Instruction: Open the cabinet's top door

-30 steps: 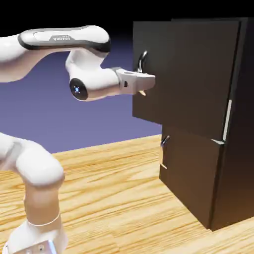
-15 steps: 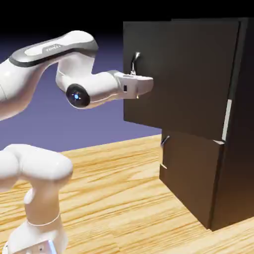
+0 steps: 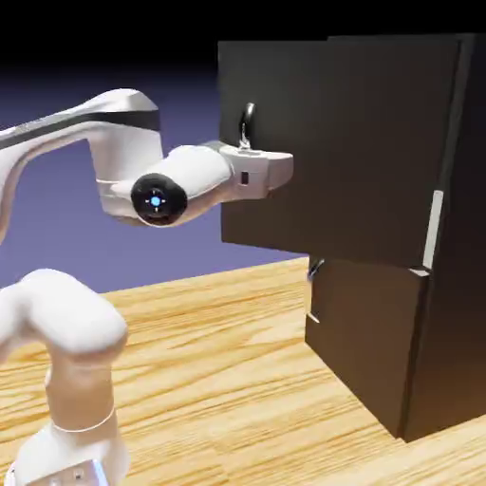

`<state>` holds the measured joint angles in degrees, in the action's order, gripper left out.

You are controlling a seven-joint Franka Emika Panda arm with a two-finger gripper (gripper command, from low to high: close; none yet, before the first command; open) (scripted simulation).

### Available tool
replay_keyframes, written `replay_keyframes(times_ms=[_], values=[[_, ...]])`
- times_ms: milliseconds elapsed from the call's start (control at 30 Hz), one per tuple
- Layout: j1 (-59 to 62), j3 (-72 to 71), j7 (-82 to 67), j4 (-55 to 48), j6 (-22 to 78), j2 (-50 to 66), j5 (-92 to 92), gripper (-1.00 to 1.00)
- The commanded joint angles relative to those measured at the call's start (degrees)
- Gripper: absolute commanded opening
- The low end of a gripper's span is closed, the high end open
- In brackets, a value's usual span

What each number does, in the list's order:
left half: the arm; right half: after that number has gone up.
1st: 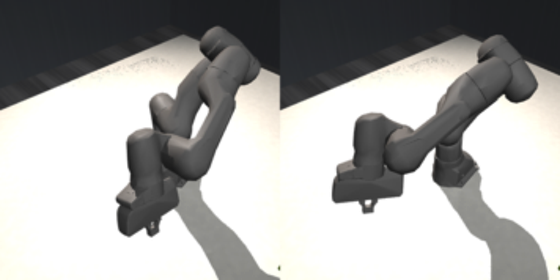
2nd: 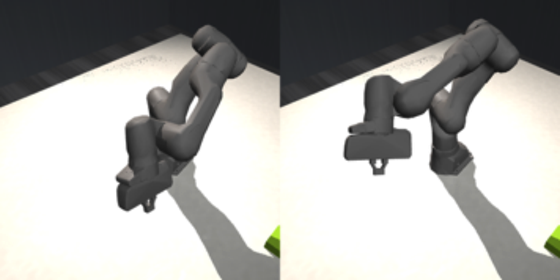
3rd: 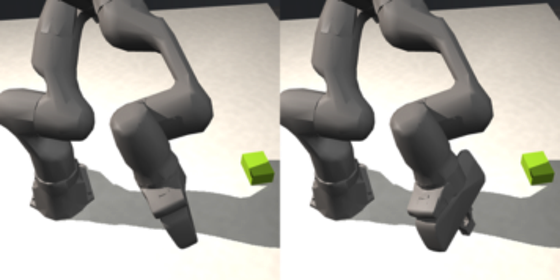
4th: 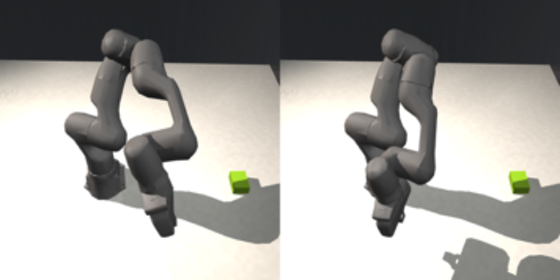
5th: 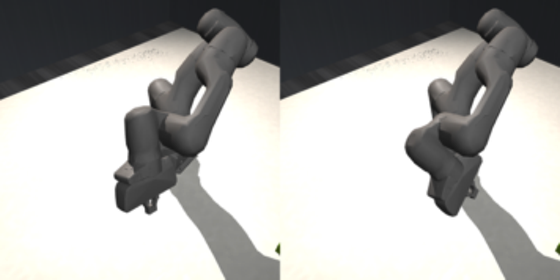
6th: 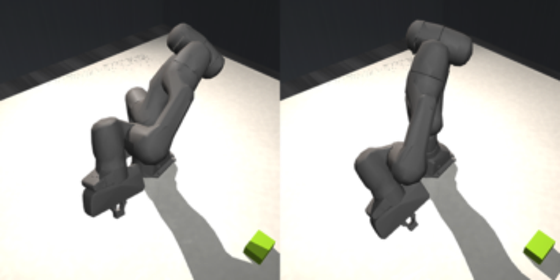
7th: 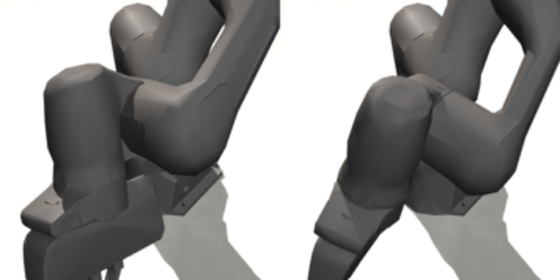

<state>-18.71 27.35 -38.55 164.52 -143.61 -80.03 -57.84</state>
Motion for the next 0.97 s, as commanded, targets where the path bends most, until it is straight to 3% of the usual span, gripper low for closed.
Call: replay_keyframes(times_ms=[0, 367, 900, 933], values=[[0.8, 1.5, 0.4, -0.4, 2.4, -0.3, 1.7, -1.00], [1.0, 20.1, 2.0, -11.8, 29.8, 1.1, 18.1, -1.00], [-20.7, 39.3, 4.7, -42.4, 63.4, 4.6, 30.8, -1.00], [-20.7, 39.3, 4.7, -42.4, 63.4, 4.6, 30.8, 1.00]])
